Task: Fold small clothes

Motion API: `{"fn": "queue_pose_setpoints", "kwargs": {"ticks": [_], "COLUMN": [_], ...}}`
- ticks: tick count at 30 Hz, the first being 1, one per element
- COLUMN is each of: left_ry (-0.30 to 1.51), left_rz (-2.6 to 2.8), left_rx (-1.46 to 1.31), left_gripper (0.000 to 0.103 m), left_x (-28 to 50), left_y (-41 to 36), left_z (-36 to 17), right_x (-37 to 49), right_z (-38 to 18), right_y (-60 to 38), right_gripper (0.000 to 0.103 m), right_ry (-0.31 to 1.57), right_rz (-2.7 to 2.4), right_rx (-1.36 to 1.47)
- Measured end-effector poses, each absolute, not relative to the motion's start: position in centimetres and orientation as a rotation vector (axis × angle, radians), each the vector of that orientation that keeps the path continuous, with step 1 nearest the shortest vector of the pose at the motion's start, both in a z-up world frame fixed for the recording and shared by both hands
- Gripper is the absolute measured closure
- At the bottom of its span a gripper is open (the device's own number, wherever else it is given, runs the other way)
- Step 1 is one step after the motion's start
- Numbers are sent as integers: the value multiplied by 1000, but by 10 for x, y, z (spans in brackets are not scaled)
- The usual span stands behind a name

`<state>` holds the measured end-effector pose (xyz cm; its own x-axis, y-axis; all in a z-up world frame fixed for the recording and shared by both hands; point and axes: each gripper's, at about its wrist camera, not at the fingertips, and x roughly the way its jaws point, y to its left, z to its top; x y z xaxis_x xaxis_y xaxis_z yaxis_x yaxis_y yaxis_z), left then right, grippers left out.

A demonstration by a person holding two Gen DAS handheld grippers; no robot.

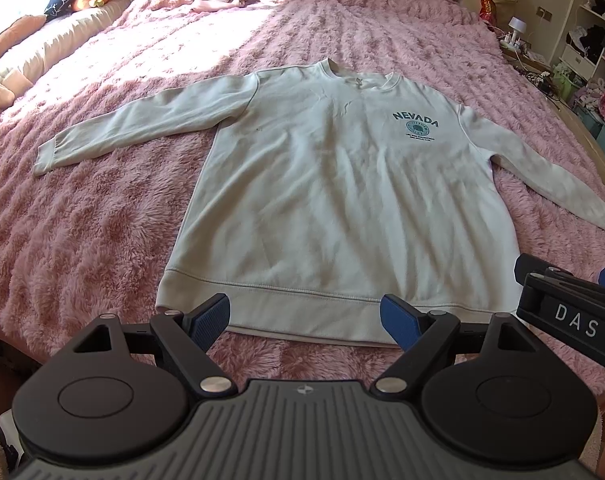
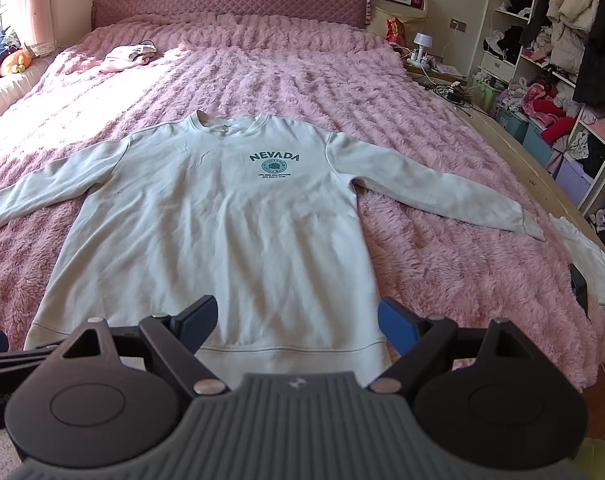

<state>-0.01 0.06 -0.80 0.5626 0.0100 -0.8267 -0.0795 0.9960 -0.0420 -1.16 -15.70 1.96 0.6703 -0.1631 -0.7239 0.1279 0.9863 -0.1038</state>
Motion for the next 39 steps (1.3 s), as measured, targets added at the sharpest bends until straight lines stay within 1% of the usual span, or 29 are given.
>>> {"fn": "queue_pose_setpoints", "kwargs": {"ticks": [30,36,39], "left_ry": [1005,1000,983], "left_rz": [42,-1,-22], "left_rx": [-99,-123,-125], "left_gripper": [4,4,4], "left_x": [8,13,20], "left_y": [1,0,-3], "left_z": [-9,-10,-10], "right_x": [-10,-6,-5], "right_z": [14,14,18], "right_y": [-160,-176,-188], "right_gripper": [20,20,20], "right_ry": [831,811,748], "right_rz": [-167,-152,-164], "right_rx": [-36,85,125]}}
